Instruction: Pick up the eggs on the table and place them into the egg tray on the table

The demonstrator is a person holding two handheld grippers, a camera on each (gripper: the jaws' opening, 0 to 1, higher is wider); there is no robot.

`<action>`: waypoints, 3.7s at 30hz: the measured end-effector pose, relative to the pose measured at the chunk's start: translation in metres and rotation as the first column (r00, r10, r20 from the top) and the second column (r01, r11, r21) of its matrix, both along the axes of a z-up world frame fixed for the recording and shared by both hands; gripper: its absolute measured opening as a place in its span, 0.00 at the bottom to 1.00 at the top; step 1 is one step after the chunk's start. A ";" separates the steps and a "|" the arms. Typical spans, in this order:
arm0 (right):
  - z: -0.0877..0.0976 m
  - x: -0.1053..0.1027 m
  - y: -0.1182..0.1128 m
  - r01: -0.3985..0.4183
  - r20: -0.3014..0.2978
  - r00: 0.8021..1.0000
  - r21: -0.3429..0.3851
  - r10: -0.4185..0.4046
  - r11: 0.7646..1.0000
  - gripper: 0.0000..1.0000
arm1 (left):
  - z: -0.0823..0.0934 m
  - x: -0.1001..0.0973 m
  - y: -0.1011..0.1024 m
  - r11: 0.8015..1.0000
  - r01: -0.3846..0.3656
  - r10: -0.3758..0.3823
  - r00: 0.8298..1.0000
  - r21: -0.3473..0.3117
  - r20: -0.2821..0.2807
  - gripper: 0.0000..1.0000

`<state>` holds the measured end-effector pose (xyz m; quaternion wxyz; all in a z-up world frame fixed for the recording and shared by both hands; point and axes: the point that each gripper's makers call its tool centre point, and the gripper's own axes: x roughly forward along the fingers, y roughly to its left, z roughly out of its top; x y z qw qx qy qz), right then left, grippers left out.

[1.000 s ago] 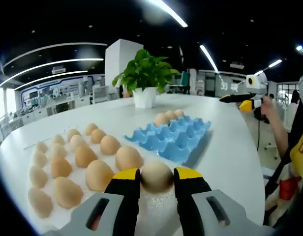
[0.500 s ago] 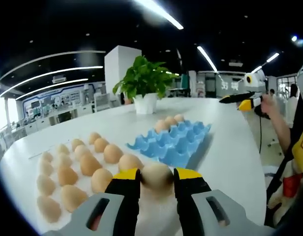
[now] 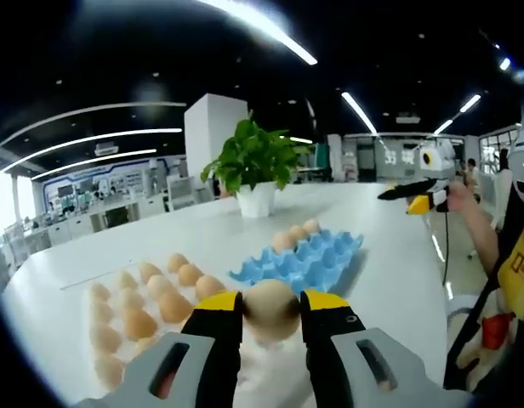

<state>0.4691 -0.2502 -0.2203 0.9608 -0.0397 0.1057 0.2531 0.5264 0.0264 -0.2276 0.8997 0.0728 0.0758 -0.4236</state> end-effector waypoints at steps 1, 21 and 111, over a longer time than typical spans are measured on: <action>0.000 0.000 0.000 0.000 0.000 1.000 0.000 0.000 1.000 0.84 | 0.000 0.000 0.000 1.000 0.000 0.000 1.000 0.000 0.000 0.26; -0.001 -0.004 -0.004 0.012 0.000 1.000 0.002 -0.012 1.000 0.84 | 0.005 0.007 -0.010 1.000 0.029 -0.029 1.000 -0.008 0.002 0.26; -0.009 -0.003 -0.008 0.018 -0.005 1.000 0.022 -0.018 1.000 0.84 | -0.050 0.119 -0.130 0.978 0.151 -0.112 0.962 0.142 -0.250 0.27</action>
